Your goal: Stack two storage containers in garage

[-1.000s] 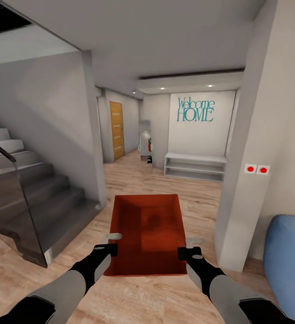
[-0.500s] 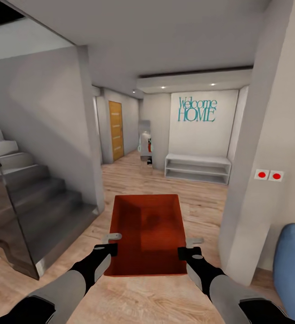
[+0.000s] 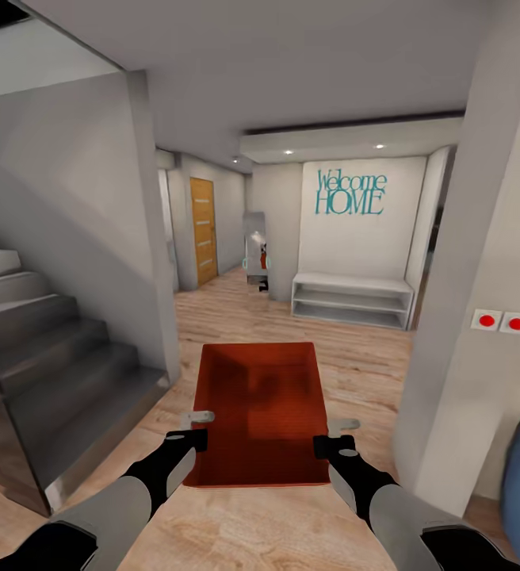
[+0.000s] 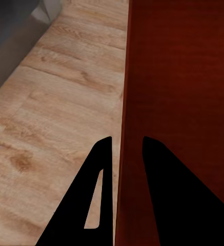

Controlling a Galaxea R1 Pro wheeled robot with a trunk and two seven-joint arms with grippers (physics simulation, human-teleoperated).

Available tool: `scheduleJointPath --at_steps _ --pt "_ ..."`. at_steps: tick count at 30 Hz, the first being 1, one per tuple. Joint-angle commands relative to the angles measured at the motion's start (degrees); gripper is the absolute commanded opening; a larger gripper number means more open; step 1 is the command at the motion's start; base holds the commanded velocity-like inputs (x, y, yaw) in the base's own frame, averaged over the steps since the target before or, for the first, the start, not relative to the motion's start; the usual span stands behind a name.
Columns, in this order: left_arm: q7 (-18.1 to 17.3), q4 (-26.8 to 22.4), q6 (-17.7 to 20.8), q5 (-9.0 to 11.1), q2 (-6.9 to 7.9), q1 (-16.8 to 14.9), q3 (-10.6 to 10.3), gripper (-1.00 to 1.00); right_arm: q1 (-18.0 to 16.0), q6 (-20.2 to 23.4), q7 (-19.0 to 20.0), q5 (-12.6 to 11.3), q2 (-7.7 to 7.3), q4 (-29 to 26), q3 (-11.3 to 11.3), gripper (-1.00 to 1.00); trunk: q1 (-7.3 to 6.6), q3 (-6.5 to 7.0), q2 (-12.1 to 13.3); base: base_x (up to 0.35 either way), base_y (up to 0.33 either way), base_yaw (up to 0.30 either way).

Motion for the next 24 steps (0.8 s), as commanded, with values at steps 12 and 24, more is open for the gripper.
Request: scheduleJointPath --at_steps 12,24 --pt "1.4 -0.3 0.1 -1.4 0.71 -0.1 0.5 -1.0 0.0 -0.1 0.2 -0.7 0.01 0.2 0.2 -1.0 0.05 -0.1 -0.1 0.322 0.0 0.0" --pt "1.4 -0.3 0.1 -1.4 0.71 -0.1 0.5 -1.0 0.0 -0.1 0.2 -0.6 0.01 0.2 0.2 -1.0 0.05 -0.1 -0.1 0.322 0.0 0.0"
